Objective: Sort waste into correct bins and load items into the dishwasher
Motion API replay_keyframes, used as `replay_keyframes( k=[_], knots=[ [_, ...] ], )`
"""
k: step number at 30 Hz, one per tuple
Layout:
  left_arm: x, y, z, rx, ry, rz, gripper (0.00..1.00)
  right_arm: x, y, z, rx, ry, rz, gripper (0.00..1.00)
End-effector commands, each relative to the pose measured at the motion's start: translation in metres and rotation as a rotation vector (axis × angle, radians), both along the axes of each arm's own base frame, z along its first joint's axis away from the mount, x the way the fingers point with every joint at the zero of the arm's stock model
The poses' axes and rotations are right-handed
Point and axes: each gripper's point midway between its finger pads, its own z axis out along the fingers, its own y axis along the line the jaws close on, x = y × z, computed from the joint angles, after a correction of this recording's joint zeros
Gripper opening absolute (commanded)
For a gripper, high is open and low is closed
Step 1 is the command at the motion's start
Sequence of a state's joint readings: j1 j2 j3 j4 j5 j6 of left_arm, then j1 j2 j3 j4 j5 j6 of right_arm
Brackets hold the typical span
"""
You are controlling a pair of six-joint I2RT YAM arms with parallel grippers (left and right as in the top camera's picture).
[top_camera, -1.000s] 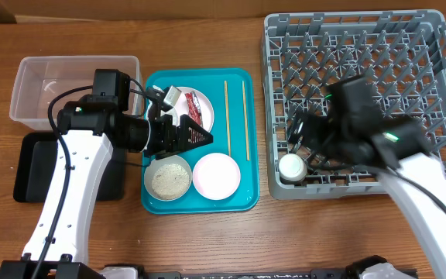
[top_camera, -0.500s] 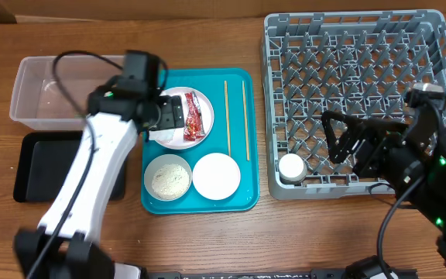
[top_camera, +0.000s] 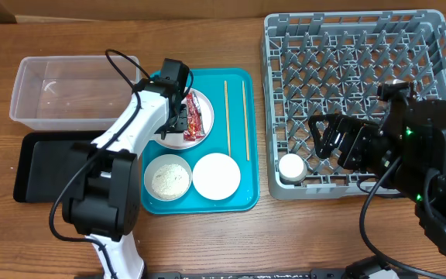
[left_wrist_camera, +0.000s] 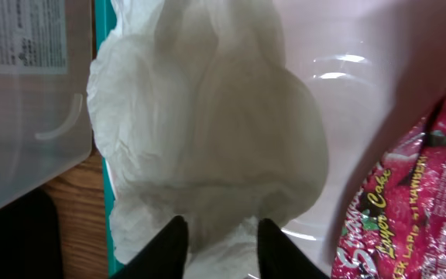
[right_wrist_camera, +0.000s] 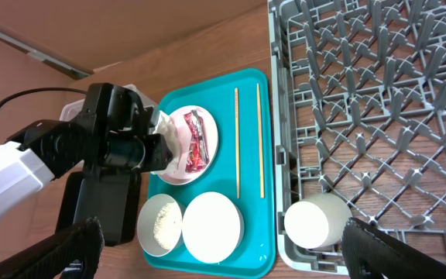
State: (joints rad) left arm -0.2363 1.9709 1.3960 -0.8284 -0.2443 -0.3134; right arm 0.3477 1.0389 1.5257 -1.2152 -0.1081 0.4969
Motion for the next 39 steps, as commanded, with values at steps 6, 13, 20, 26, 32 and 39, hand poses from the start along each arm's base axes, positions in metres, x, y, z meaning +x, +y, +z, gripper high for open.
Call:
replay_keyframes(
  k=[6, 13, 20, 26, 32, 39],
  knots=[
    [0.001, -0.004, 0.005, -0.031, 0.019, -0.002, 0.04, -0.004, 0.002, 0.003, 0.005, -0.013, 0.018, 0.99],
    [0.017, -0.006, 0.066, -0.095, -0.009, 0.018, 0.04, -0.004, 0.002, 0.003, 0.005, -0.012, 0.018, 0.99],
    [0.035, 0.006, 0.144, -0.095, -0.123, 0.051, 0.04, -0.004, 0.002, 0.003, 0.005, -0.013, 0.018, 0.99],
    [0.044, 0.059, 0.169, -0.076, -0.194, 0.228, 0.04, -0.004, 0.002, 0.003, 0.004, -0.012, 0.018, 0.99],
    [0.037, 0.12, 0.169, -0.099, -0.221, 0.497, 0.04, -0.005, 0.001, 0.001, 0.001, -0.004, 0.018, 1.0],
    [0.043, 0.118, 0.156, -0.147, -0.19, 0.464, 0.33, -0.006, 0.001, 0.0, -0.001, 0.002, 0.018, 1.0]
  ],
)
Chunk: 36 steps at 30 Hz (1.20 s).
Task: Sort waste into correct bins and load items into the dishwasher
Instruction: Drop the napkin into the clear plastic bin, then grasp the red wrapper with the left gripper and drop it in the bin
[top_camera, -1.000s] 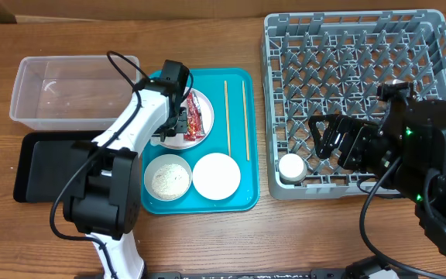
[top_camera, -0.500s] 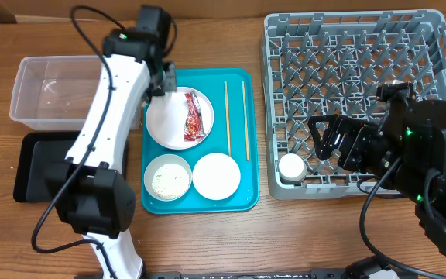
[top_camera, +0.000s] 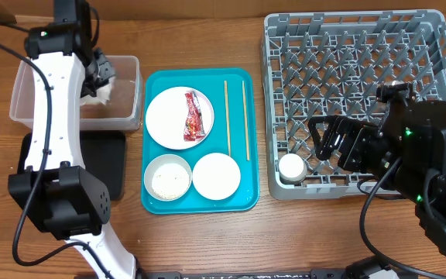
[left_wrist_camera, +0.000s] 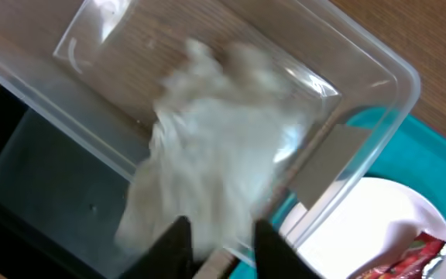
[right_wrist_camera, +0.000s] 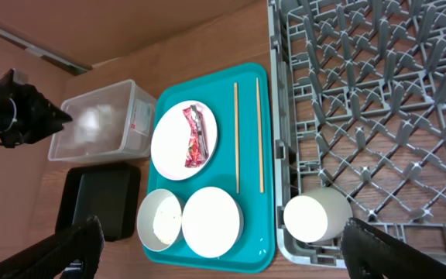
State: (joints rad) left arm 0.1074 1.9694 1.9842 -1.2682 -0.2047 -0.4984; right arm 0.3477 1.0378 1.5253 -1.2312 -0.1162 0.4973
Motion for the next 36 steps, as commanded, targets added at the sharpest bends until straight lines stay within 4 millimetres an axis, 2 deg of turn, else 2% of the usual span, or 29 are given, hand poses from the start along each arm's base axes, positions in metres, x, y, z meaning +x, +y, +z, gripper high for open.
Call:
replay_keyframes(
  k=[1, 3, 8, 9, 10, 11, 15, 20, 27, 33, 36],
  knots=[
    [0.009, -0.028, 0.003, -0.062, -0.019, -0.086, 0.36, -0.003, 0.001, 0.003, -0.001, -0.014, 0.012, 1.0],
    [0.011, -0.046, 0.004, -0.084, -0.022, -0.142, 0.43, -0.003, 0.001, 0.003, -0.001, -0.014, 0.012, 1.0],
    [0.013, -0.116, -0.001, -0.085, -0.003, -0.389, 0.54, -0.003, 0.001, 0.002, -0.002, -0.011, 0.012, 1.0],
    [0.012, -0.138, -0.008, -0.076, 0.0, -0.462, 0.58, -0.004, 0.0, 0.001, -0.003, -0.007, 0.012, 1.0],
    [0.012, -0.152, -0.013, -0.074, 0.001, -0.499, 0.6, -0.004, 0.0, 0.001, -0.004, -0.005, 0.012, 1.0],
    [0.012, -0.159, -0.017, -0.074, 0.001, -0.514, 0.61, -0.004, 0.0, 0.001, -0.005, -0.004, 0.012, 1.0],
    [0.004, -0.194, -0.055, -0.1, 0.022, -0.567, 0.65, -0.006, 0.0, -0.001, -0.007, 0.003, 0.012, 1.0],
    [-0.008, -0.215, -0.096, -0.202, 0.042, -0.591, 0.67, -0.008, -0.001, -0.004, -0.012, 0.017, 0.012, 1.0],
    [-0.019, -0.213, -0.142, -0.209, 0.051, -0.592, 0.66, -0.01, -0.002, -0.006, -0.016, 0.029, 0.012, 1.0],
    [-0.03, -0.217, -0.163, -0.249, 0.06, -0.599, 0.6, -0.011, -0.002, -0.007, -0.019, 0.036, 0.012, 1.0],
    [-0.035, -0.215, -0.172, -0.246, 0.093, -0.594, 0.49, -0.011, -0.002, -0.007, -0.019, 0.036, 0.012, 1.0]
  ],
)
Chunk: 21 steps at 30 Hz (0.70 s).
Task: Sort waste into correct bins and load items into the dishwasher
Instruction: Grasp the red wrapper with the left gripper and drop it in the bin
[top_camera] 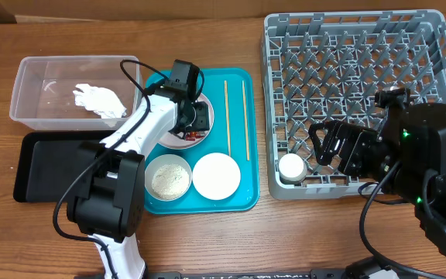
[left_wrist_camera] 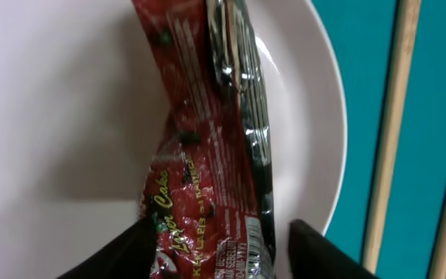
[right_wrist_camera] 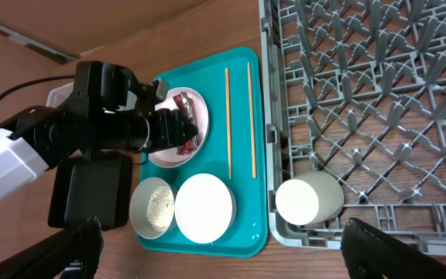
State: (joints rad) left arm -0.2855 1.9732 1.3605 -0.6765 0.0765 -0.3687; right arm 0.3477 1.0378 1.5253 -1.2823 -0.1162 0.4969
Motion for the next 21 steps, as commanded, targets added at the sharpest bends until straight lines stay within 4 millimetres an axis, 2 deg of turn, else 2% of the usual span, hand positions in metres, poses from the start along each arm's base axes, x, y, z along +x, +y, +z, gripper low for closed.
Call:
replay_keyframes(
  k=[1, 2, 4, 5, 6, 9, 14, 17, 19, 21],
  knots=[
    [-0.006, 0.001, -0.014, -0.005, 0.042, 0.002, 0.44, -0.003, 0.001, 0.002, -0.001, -0.01, 0.012, 1.0],
    [-0.006, 0.001, -0.017, -0.004, 0.05, 0.003, 0.39, -0.004, 0.001, 0.002, -0.002, -0.009, 0.012, 1.0],
    [-0.008, 0.003, -0.02, 0.0, 0.062, 0.006, 0.16, -0.004, 0.0, 0.001, -0.002, -0.007, 0.012, 1.0],
    [-0.007, 0.004, -0.019, -0.001, 0.063, 0.009, 0.08, -0.004, 0.0, 0.001, -0.002, -0.006, 0.012, 1.0],
    [-0.005, 0.005, -0.015, -0.002, 0.06, 0.016, 0.04, -0.004, 0.0, 0.001, -0.002, -0.006, 0.012, 1.0],
    [0.009, 0.012, 0.012, 0.002, 0.049, 0.039, 0.04, -0.004, 0.0, 0.001, -0.003, -0.005, 0.012, 1.0],
    [0.031, 0.031, 0.096, 0.006, 0.016, 0.088, 0.04, -0.004, 0.0, 0.001, -0.003, -0.005, 0.012, 1.0],
    [0.033, 0.054, 0.14, 0.08, -0.015, 0.132, 0.04, -0.005, 0.0, 0.0, -0.004, -0.002, 0.012, 1.0],
    [0.031, 0.074, 0.157, 0.163, -0.03, 0.168, 0.04, -0.005, 0.0, 0.0, -0.006, 0.001, 0.012, 1.0],
    [0.028, 0.099, 0.165, 0.264, -0.036, 0.24, 0.04, -0.006, 0.0, -0.001, -0.006, 0.003, 0.012, 1.0]
  ],
)
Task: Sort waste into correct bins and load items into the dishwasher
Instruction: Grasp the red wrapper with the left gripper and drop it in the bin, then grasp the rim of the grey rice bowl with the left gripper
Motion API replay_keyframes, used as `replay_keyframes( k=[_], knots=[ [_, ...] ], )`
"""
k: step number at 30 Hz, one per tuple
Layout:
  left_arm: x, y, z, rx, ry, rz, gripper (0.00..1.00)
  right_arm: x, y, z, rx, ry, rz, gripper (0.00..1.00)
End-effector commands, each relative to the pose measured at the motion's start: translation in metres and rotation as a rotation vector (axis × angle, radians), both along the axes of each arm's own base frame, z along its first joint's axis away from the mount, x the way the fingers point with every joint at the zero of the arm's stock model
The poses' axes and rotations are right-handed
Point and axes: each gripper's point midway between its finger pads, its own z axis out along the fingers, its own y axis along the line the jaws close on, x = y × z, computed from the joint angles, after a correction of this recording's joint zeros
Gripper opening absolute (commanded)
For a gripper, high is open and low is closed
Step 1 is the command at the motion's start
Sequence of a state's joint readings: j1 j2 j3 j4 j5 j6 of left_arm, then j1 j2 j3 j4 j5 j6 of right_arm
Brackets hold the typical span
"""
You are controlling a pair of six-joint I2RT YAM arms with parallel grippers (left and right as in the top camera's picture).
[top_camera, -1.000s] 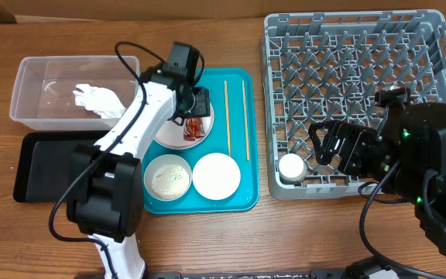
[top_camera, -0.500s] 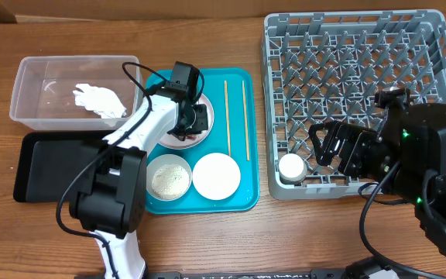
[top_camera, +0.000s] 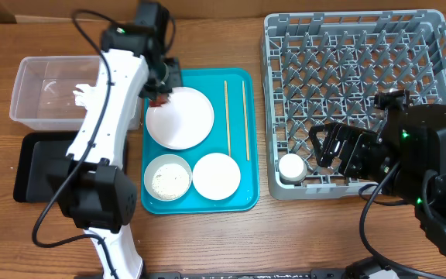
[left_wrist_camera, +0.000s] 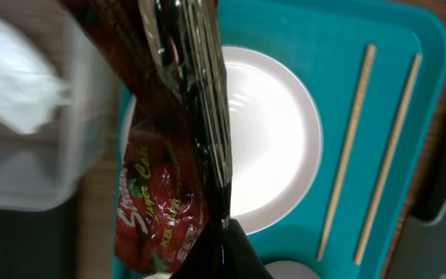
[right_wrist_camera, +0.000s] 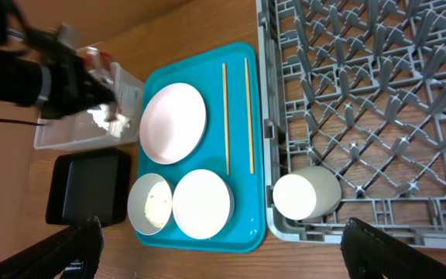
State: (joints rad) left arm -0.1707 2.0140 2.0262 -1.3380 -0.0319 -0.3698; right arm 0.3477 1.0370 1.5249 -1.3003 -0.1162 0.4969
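My left gripper (top_camera: 163, 82) is shut on a red snack wrapper (left_wrist_camera: 161, 203), which hangs over the left edge of the teal tray (top_camera: 238, 77), beside the clear bin (top_camera: 33, 116). A crumpled white tissue (top_camera: 84, 97) lies in that bin. The white plate (top_camera: 180, 118) on the tray is bare. A bowl of rice (top_camera: 167, 177), a white bowl (top_camera: 216, 175) and two chopsticks (top_camera: 226, 116) are also on the tray. My right gripper (right_wrist_camera: 223, 256) stands open above the front left corner of the grey dish rack (top_camera: 432, 46), where a white cup (right_wrist_camera: 307, 195) lies.
A black bin (top_camera: 41, 170) sits in front of the clear bin, left of the tray. The dish rack fills the right side, its pegs standing bare apart from the cup. Brown wood table (top_camera: 207, 240) runs along the front.
My left gripper was open around the wrapper on the plate. Now it is shut on the wrapper and higher, by the tray's back left corner. The plate is bare.
My left gripper first held the tissue on the plate, next to the wrapper. It then held the tissue over the clear bin. After that the tissue lay in the bin and the gripper was open at the wrapper, which it now holds aloft. The right arm stayed put.
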Motion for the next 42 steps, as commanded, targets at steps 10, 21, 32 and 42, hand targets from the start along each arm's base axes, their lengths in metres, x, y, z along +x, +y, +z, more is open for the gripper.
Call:
replay_keyframes(
  k=[10, 21, 32, 42],
  knots=[
    [-0.001, 0.106, -0.031, 0.213, 0.034, 0.295, 0.3, -0.006, 0.0, -0.001, -0.007, 0.005, 0.012, 1.0],
    [-0.041, 0.058, 0.051, 0.154, -0.014, 0.171, 0.91, -0.007, -0.001, -0.002, -0.01, 0.013, 0.012, 1.0],
    [-0.131, -0.029, 0.028, 0.135, 0.177, 0.109, 0.76, -0.009, -0.002, -0.005, -0.015, 0.027, 0.012, 1.0],
    [-0.149, -0.04, -0.081, 0.019, 0.324, 0.201, 0.58, -0.01, -0.002, -0.006, -0.016, 0.031, 0.012, 1.0]
  ],
)
